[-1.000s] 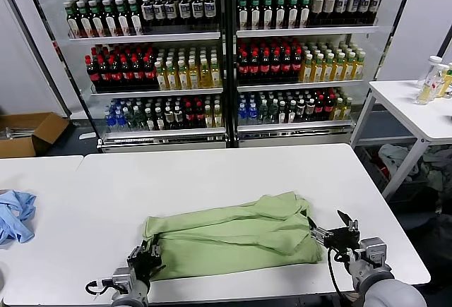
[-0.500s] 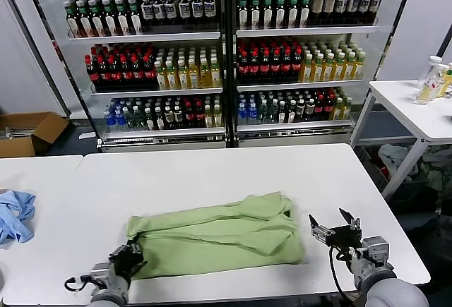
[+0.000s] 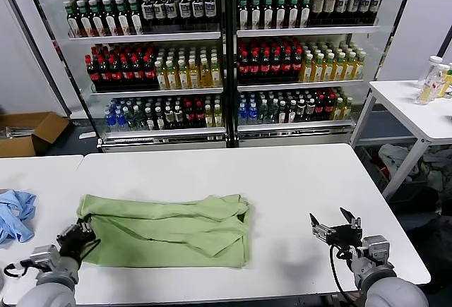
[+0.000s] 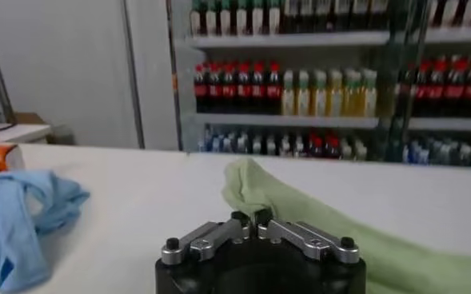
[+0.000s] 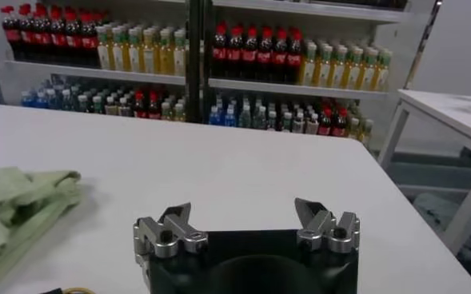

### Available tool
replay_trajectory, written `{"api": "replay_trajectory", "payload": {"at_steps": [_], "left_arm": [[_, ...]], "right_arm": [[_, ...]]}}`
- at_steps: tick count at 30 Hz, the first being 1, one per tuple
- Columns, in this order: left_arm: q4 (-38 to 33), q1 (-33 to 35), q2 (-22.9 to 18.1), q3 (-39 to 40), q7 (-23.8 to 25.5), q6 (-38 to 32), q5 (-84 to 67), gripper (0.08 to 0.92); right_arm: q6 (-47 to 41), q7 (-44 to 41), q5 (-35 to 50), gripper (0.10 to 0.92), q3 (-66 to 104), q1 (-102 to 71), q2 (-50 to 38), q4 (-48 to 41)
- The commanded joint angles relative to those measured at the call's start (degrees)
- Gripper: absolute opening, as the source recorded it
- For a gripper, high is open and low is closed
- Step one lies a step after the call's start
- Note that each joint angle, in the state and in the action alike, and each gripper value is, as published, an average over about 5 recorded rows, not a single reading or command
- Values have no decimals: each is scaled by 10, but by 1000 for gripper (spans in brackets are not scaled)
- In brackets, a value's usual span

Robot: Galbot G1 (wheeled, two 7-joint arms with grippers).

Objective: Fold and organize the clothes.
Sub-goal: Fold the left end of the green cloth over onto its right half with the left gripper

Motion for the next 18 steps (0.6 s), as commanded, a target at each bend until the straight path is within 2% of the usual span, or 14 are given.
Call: {"api": "replay_trajectory", "payload": {"at_steps": [1,5,11,18], "left_arm": [[-137,-10,-15,69,18,-3,-68,100],[-127,-41,-39,159,11,14,-81,100],[-75,-98,-82,280,6,31,-115,100],[15,-192,-128,352,-11,40,-133,100]], "right_arm": [[0,0,-1,823,1,-3,0,-1],[0,0,-2,822,1,-4,-1,-6],[1,0,-4,823,1,-3,0,-13],[2,1,-4,823,7,-6,2,-20]]}}
